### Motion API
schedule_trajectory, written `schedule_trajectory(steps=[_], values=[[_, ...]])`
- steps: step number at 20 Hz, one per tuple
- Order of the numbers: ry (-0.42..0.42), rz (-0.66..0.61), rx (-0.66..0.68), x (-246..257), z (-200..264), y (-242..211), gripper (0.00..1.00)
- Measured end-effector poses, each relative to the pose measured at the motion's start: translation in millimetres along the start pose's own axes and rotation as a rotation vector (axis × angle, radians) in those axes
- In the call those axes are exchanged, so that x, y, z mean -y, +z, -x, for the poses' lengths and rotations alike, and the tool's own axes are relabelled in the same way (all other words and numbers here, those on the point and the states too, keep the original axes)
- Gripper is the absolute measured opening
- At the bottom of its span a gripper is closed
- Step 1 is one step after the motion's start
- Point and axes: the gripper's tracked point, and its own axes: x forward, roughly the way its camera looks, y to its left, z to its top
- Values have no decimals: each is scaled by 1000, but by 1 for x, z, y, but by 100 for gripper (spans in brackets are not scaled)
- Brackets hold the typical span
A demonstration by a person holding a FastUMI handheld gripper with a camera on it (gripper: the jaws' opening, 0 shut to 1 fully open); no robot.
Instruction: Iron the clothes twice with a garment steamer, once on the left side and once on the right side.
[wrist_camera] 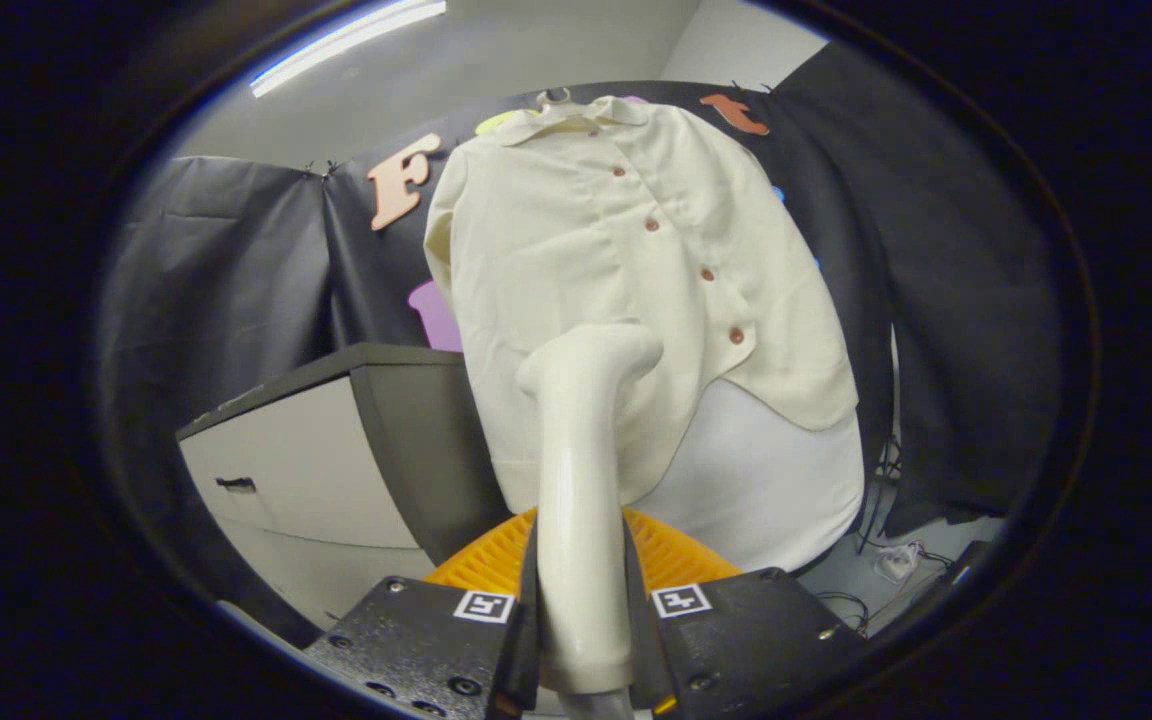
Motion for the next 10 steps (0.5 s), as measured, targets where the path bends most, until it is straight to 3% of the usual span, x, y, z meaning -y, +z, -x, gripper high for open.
schedule_trajectory(steps=[10], values=[[-18, 63, 187, 20, -34, 177, 35]])
